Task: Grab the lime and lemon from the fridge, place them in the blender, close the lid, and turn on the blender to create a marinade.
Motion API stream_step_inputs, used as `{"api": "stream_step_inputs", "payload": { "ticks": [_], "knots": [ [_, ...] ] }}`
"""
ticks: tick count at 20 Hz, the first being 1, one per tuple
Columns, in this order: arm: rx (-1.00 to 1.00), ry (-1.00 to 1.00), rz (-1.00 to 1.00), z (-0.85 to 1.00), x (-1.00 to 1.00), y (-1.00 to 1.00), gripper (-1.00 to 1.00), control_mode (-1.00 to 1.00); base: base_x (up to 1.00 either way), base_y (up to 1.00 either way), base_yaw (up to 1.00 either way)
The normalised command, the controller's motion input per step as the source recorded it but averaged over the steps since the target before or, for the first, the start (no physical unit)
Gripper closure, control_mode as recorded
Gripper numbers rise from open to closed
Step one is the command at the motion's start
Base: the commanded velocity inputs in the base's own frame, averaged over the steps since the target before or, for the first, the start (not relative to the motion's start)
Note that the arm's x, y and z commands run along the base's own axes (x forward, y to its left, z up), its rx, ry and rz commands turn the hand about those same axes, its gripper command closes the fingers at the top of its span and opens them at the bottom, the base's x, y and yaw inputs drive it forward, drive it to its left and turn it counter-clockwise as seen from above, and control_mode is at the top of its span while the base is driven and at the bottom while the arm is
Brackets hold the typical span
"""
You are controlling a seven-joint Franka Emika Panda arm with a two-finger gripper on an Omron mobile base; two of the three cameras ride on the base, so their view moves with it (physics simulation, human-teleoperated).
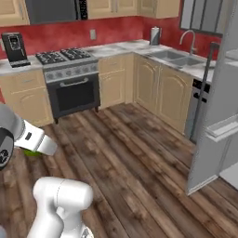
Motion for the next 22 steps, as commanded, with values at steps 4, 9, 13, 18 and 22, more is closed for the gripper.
{"api": "stream_step_inputs", "payload": {
  "ticks": [4,9,13,18,22],
  "knots": [
    [0.0,0.0,0.0,0.0,0.0,0.0,1.0,1.0,-0.88,0.89,0.57],
    [0.0,0.0,0.0,0.0,0.0,0.0,1.0,1.0,-0.91,0.95,0.56],
    [0.0,0.0,0.0,0.0,0.0,0.0,1.0,1.0,-0.86,1.0,0.53],
    [0.0,0.0,0.0,0.0,0.0,0.0,1.0,1.0,-0.75,1.0,0.5],
    [0.0,0.0,0.0,0.0,0.0,0.0,1.0,1.0,-0.55,1.0,0.45]
  ]
}}
